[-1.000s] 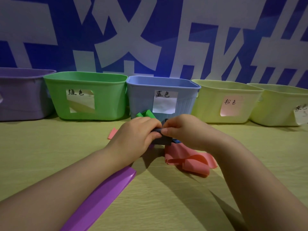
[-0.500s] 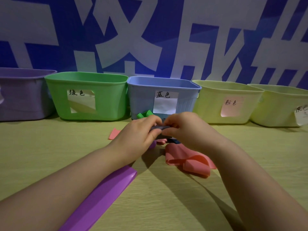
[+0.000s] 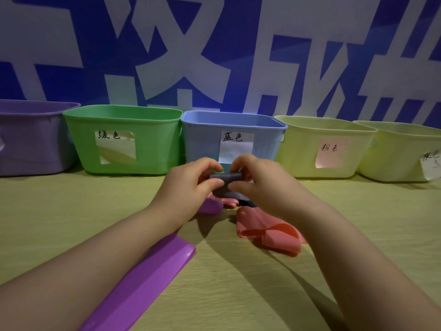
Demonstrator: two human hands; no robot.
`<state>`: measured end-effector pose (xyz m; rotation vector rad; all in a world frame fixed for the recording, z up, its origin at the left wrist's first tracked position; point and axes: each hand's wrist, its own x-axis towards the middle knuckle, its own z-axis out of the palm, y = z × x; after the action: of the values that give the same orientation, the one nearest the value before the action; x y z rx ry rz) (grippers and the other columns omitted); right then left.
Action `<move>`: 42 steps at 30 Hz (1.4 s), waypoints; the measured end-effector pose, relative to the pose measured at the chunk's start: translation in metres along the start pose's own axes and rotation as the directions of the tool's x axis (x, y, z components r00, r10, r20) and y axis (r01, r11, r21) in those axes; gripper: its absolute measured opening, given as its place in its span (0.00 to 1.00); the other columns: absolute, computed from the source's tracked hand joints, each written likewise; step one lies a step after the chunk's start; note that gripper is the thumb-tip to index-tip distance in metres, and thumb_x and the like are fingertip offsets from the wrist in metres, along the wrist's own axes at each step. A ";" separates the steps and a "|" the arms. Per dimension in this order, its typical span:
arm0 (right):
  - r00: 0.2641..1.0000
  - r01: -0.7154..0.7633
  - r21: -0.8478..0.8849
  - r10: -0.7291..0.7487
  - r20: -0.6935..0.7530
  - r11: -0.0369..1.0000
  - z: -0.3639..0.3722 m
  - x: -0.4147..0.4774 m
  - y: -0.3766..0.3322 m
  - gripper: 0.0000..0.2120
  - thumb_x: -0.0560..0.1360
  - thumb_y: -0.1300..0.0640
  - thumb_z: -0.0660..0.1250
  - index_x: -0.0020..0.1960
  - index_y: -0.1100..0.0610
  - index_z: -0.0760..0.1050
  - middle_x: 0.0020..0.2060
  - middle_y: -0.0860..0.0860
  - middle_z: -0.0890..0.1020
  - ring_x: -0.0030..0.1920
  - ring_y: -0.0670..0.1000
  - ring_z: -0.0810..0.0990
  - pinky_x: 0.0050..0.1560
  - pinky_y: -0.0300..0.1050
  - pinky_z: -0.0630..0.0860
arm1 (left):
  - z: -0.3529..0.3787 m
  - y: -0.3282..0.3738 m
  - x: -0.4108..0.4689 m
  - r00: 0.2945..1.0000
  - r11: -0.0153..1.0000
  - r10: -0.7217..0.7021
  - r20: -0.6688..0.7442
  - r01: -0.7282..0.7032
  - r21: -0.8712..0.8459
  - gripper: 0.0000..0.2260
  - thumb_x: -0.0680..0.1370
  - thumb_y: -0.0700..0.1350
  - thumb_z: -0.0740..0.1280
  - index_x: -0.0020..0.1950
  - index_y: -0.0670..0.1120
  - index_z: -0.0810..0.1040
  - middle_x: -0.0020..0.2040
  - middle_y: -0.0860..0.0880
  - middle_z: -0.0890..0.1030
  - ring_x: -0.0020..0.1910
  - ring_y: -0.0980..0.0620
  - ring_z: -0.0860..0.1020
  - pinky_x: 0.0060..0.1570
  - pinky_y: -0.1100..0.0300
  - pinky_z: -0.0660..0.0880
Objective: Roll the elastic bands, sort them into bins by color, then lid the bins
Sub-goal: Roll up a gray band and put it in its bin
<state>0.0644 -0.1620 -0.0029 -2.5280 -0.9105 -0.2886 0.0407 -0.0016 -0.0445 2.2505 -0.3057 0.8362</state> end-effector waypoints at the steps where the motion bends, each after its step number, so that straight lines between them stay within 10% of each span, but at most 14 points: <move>1: 0.999 0.010 -0.011 -0.010 -0.035 1.000 0.000 0.001 0.000 0.13 0.75 0.51 0.65 0.58 0.53 0.73 0.48 0.51 0.79 0.46 0.49 0.73 0.43 0.41 0.68 | 0.001 0.000 0.000 1.000 0.999 -0.020 -0.004 0.019 -0.030 0.07 0.73 0.40 0.69 0.48 0.51 0.77 0.43 0.48 0.82 0.42 0.52 0.78 0.46 0.60 0.72; 7: 0.994 0.029 -0.088 -0.038 -0.102 0.996 -0.001 0.004 0.002 0.12 0.78 0.51 0.61 0.57 0.54 0.77 0.51 0.52 0.80 0.53 0.52 0.72 0.47 0.43 0.64 | 0.001 0.005 -0.002 0.995 0.988 0.100 -0.010 -0.098 0.123 0.11 0.73 0.49 0.64 0.51 0.45 0.78 0.42 0.54 0.76 0.39 0.60 0.71 0.39 0.74 0.65; 15: 0.996 0.067 -0.188 -0.054 0.072 0.980 -0.003 0.002 0.000 0.16 0.81 0.51 0.52 0.51 0.58 0.75 0.46 0.54 0.76 0.51 0.54 0.71 0.53 0.42 0.61 | 0.002 0.004 -0.002 0.993 0.976 0.114 -0.008 -0.111 0.190 0.13 0.72 0.49 0.64 0.53 0.45 0.80 0.44 0.48 0.78 0.42 0.54 0.73 0.39 0.66 0.64; 24: 0.986 0.038 0.126 -0.017 -0.166 0.991 -0.001 0.002 0.002 0.11 0.74 0.54 0.67 0.56 0.51 0.76 0.46 0.45 0.78 0.50 0.46 0.75 0.47 0.38 0.68 | 0.000 0.005 -0.001 0.996 0.999 0.030 -0.087 -0.027 0.041 0.07 0.76 0.49 0.62 0.47 0.48 0.77 0.30 0.58 0.72 0.33 0.66 0.72 0.33 0.72 0.64; 32: 0.994 -0.002 0.091 0.012 -0.113 0.996 -0.003 0.003 0.002 0.13 0.76 0.48 0.62 0.46 0.57 0.79 0.31 0.48 0.72 0.38 0.49 0.69 0.33 0.42 0.62 | 0.001 0.009 -0.005 0.991 0.984 0.120 -0.053 -0.112 0.137 0.17 0.73 0.53 0.63 0.56 0.43 0.75 0.43 0.53 0.75 0.34 0.57 0.69 0.37 0.71 0.63; 42: 0.985 0.045 0.236 -0.004 -0.173 0.971 0.003 0.005 0.005 0.16 0.71 0.50 0.70 0.57 0.49 0.73 0.47 0.45 0.77 0.51 0.46 0.76 0.52 0.40 0.70 | -0.001 0.004 -0.001 0.988 0.988 0.095 -0.121 -0.078 0.135 0.09 0.73 0.48 0.64 0.48 0.44 0.75 0.40 0.55 0.72 0.36 0.59 0.67 0.39 0.76 0.64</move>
<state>0.0711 -0.1612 -0.0054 -2.2347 -0.8550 -0.3740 0.0377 -0.0039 -0.0428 2.3046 -0.2990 1.0683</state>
